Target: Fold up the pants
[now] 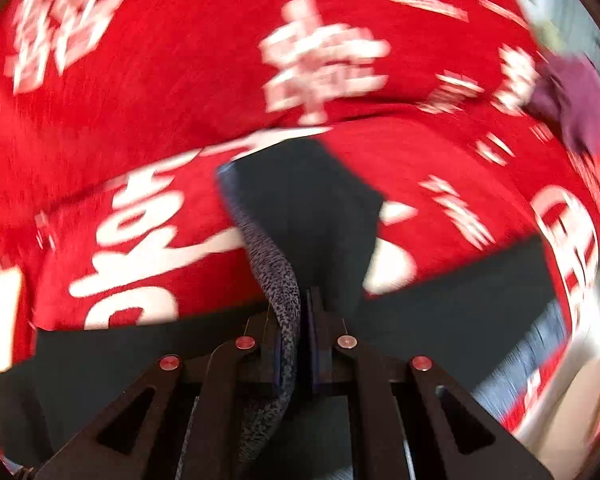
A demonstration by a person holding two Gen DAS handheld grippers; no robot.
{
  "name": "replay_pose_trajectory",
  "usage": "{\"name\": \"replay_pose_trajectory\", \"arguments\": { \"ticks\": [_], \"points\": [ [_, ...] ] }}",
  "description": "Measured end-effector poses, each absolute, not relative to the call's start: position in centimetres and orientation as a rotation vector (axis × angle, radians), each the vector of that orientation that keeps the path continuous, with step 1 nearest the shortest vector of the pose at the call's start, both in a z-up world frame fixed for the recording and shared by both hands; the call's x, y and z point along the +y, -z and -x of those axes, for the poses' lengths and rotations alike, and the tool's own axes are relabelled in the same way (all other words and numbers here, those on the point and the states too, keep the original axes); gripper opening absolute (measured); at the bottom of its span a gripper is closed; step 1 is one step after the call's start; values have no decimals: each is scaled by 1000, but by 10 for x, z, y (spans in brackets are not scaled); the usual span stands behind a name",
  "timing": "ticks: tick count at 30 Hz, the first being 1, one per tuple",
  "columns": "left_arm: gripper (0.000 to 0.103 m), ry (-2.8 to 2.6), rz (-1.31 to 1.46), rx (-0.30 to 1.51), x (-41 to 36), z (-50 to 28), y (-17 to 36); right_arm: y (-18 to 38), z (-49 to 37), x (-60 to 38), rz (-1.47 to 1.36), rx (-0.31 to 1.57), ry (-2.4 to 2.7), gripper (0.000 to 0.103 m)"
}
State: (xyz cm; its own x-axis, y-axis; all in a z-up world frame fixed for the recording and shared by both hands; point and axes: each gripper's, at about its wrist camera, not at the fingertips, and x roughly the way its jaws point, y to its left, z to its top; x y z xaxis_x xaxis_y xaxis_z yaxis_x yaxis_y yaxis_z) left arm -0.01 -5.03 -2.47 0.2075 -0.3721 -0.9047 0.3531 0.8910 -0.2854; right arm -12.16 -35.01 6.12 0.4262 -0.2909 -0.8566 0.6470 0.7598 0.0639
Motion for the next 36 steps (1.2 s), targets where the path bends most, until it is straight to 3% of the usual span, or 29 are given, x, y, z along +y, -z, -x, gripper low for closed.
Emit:
{"name": "replay_pose_trajectory", "arguments": {
  "ticks": [7, 10, 12, 13, 21, 25, 26, 27, 28, 29, 31, 36],
  "points": [
    [75, 520, -81, 1251, -76, 9, 23, -15, 225, -375, -605, 979, 587, 11],
    [76, 511, -101, 1245, -79, 10, 24, -23, 226, -379, -547, 980, 596, 39],
    [76, 514, -90, 1248, -77, 9, 24, -32, 228, -390, -527, 909, 605, 77],
    [76, 514, -86, 1250, -75, 8, 24, -34, 229, -394, -516, 888, 610, 81],
    [76, 481, -111, 1254, -82, 9, 24, -19, 199, -466, -639, 874, 407, 81],
    [76, 508, -83, 1268, -88, 12, 18, -6, 217, -513, -862, 734, 440, 81],
    [76, 530, -80, 1269, -95, 14, 14, -4, 222, -520, -903, 700, 451, 81],
    [76, 542, -81, 1268, -100, 15, 12, -2, 227, -527, -937, 680, 457, 72],
    [76, 571, -92, 1268, -110, 19, 10, 1, 227, -531, -942, 701, 461, 55],
    [76, 590, -108, 1267, -120, 22, 10, 4, 225, -534, -938, 745, 462, 5],
    [76, 614, -127, 1277, -135, 25, 11, 3, 226, -535, -943, 742, 434, 7],
    [76, 658, -128, 1270, -157, 33, 6, -60, 249, -510, -769, 641, 431, 7]
  ]
}}
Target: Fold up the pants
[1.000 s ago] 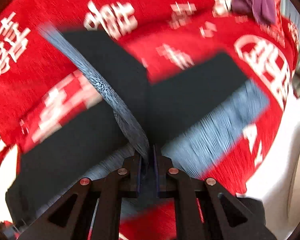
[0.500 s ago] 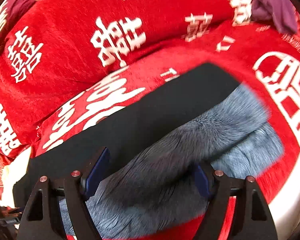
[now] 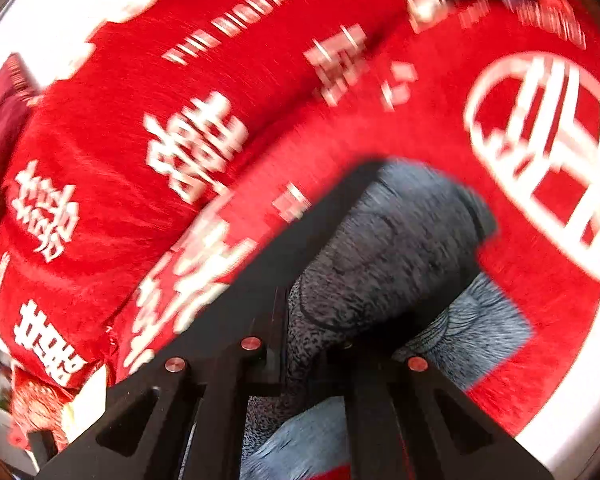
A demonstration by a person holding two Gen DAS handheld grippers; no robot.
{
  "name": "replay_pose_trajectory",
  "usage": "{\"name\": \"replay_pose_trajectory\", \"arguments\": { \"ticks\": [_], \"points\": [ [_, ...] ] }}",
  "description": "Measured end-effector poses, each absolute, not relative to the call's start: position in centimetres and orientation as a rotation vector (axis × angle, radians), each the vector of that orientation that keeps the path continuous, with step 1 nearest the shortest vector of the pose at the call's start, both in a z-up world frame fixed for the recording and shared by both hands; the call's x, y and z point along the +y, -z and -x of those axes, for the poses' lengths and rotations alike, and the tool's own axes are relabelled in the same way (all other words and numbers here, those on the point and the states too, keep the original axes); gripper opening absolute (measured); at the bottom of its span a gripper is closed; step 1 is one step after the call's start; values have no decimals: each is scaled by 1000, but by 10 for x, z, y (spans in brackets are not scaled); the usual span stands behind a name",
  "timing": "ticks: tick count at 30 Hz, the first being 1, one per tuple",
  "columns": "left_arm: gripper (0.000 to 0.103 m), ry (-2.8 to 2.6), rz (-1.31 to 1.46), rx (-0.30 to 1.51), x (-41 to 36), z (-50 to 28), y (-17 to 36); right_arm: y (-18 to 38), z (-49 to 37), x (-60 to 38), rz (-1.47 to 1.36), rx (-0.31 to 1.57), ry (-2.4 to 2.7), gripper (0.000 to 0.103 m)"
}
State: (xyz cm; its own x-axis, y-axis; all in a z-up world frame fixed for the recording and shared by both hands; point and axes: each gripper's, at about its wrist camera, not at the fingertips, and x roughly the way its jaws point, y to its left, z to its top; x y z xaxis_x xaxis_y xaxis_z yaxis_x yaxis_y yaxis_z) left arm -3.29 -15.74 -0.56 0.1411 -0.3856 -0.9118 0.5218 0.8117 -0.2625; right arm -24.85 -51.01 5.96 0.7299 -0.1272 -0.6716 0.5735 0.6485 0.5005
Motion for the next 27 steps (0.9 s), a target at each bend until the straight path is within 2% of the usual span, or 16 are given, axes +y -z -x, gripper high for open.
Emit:
{"name": "replay_pose_trajectory", "arguments": {
  "ticks": [3, 5, 7, 9, 11, 14, 18, 19, 20, 21, 27],
  "points": [
    [76, 655, -166, 1279, -167, 33, 11, -76, 252, -497, -645, 653, 462, 7],
    [76, 649, -175, 1297, -167, 33, 16, -48, 249, -507, -657, 746, 504, 8],
    [76, 656, -176, 1286, -165, 36, 15, -10, 261, -521, -798, 801, 537, 8],
    [76, 660, -182, 1289, -165, 36, 14, 15, 271, -527, -863, 793, 525, 7],
    [76, 657, -191, 1291, -167, 35, 14, 17, 278, -527, -868, 744, 500, 7],
    [76, 649, -218, 1279, -172, 38, 16, 14, 284, -540, -930, 707, 482, 19],
    [76, 639, -246, 1263, -175, 41, 18, 17, 304, -564, -1007, 575, 531, 45],
    [76, 639, -248, 1262, -175, 41, 18, 21, 308, -572, -1055, 557, 494, 45],
    [76, 639, -246, 1263, -174, 41, 18, 24, 309, -576, -1069, 570, 479, 32],
    [76, 638, -240, 1267, -174, 41, 17, 25, 309, -578, -1072, 586, 478, 8],
    [76, 650, -207, 1289, -175, 39, 18, 0, 316, -559, -940, 588, 545, 8]
  ]
}}
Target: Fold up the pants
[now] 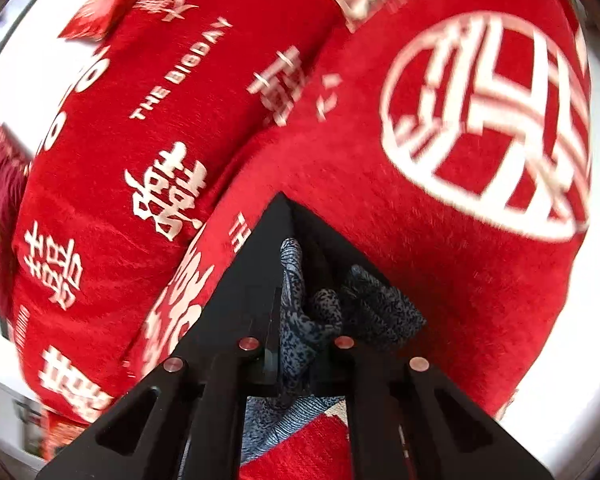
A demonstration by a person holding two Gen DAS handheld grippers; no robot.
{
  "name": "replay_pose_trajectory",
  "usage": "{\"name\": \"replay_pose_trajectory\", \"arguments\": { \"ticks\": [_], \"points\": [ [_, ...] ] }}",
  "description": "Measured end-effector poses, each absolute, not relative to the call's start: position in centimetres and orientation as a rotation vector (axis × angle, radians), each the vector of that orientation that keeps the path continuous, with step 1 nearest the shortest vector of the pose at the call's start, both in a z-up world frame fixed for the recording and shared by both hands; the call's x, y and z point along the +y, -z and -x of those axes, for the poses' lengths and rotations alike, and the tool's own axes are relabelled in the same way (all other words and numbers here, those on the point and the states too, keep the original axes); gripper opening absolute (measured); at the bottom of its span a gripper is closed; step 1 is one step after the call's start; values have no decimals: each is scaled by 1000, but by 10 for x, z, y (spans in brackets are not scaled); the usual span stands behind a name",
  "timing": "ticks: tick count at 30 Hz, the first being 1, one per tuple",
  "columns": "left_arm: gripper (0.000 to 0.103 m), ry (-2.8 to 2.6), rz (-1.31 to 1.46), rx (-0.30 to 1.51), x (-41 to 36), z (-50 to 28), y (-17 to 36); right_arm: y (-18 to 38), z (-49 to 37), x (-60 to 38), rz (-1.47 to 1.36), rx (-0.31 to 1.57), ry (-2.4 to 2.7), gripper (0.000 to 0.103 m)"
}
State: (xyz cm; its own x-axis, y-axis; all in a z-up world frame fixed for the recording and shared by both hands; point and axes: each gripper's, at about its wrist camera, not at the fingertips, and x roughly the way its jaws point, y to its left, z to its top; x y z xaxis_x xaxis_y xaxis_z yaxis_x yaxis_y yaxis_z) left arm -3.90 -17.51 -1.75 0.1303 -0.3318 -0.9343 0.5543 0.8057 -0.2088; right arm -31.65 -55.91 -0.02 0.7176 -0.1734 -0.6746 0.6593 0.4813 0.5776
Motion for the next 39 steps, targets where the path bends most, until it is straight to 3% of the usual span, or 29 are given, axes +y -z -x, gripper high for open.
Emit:
{"name": "replay_pose_trajectory", "arguments": {
  "ticks": [2, 5, 7, 9, 11, 15, 20, 22, 28, 31, 36, 39],
  "points": [
    [76, 650, -256, 1267, -180, 42, 19, 23, 310, -568, -991, 681, 581, 12],
    [76, 641, -240, 1267, -175, 43, 15, 17, 322, -575, -1072, 625, 580, 16],
    [76, 638, -199, 1274, -169, 41, 12, -2, 325, -569, -962, 632, 676, 28],
    [76, 641, -168, 1264, -166, 40, 9, -27, 328, -558, -790, 640, 826, 54],
    [76, 638, -168, 1266, -169, 39, 9, -52, 334, -540, -670, 591, 881, 69],
    [76, 641, -219, 1264, -181, 45, 16, -64, 303, -486, -494, 646, 685, 81],
    [76, 603, -245, 1240, -174, 44, 15, -13, 246, -428, -416, 953, 307, 82],
    [76, 564, -201, 1242, -160, 35, 11, 12, 235, -427, -330, 1107, 372, 82],
    [76, 561, -74, 1248, -169, 10, -7, -38, 207, -363, -52, 950, 273, 84],
    [76, 587, -112, 1235, -208, 11, -20, -28, 181, -335, 12, 1002, 164, 85],
    [76, 438, -165, 1251, -248, 14, -21, -23, 161, -342, -85, 1035, 134, 85],
    [76, 375, -99, 1291, -238, 11, -10, -13, 155, -358, -151, 1092, 197, 90]
  ]
}}
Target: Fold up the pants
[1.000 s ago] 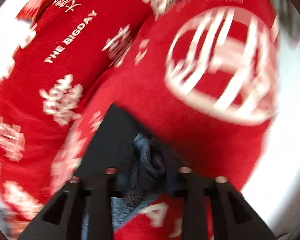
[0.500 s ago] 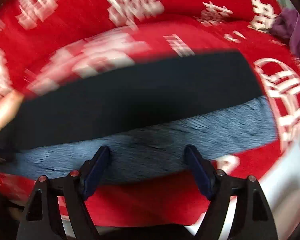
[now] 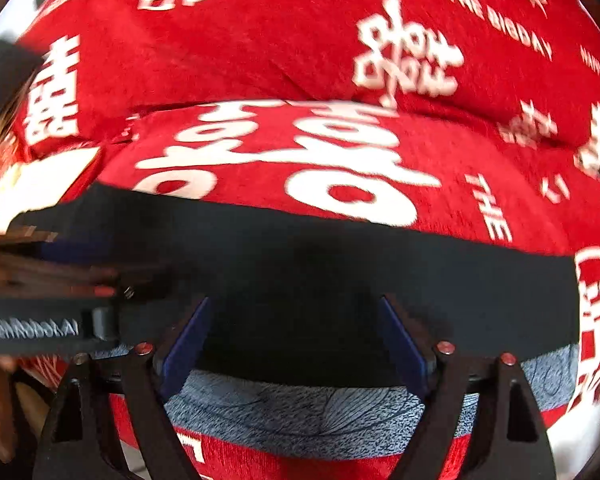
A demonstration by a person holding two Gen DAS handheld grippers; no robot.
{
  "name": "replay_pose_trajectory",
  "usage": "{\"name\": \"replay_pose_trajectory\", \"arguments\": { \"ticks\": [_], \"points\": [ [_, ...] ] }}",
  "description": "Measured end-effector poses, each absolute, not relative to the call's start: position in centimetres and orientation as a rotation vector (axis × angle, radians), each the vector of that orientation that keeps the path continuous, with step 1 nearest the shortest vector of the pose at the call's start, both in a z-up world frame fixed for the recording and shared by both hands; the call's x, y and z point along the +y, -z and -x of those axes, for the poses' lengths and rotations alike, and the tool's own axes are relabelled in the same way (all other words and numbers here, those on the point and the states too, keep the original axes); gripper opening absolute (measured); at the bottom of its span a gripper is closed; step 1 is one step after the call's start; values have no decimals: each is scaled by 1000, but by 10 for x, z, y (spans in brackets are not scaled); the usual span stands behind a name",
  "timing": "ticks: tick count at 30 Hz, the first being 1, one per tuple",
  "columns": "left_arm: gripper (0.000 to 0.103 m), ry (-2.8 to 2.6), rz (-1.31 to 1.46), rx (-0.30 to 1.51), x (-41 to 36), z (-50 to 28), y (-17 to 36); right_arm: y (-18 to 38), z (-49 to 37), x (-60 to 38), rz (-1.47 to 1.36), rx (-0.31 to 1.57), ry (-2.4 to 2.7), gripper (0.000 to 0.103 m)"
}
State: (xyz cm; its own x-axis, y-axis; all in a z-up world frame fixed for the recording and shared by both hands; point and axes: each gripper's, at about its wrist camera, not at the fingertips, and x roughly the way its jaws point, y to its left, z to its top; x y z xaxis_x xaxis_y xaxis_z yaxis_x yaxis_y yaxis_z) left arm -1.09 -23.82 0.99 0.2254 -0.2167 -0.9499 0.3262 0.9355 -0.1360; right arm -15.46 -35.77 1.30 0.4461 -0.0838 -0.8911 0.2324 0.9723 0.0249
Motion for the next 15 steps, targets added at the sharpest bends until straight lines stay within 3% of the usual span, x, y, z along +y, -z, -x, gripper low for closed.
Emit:
{"name": "replay_pose_trajectory", "arguments": {
  "ticks": [6, 11, 15],
  "points": [
    [76, 273, -92, 1284, -213, 6, 6, 12, 136, -356, -95, 1180, 367, 91],
    [76, 294, -101, 1276, -197, 0, 15, 6, 139, -345, -98, 1133, 342, 91],
    [90, 336, -211, 1237, -204, 1, 21, 15, 130, -338, -116, 1149, 307, 91]
  ]
}}
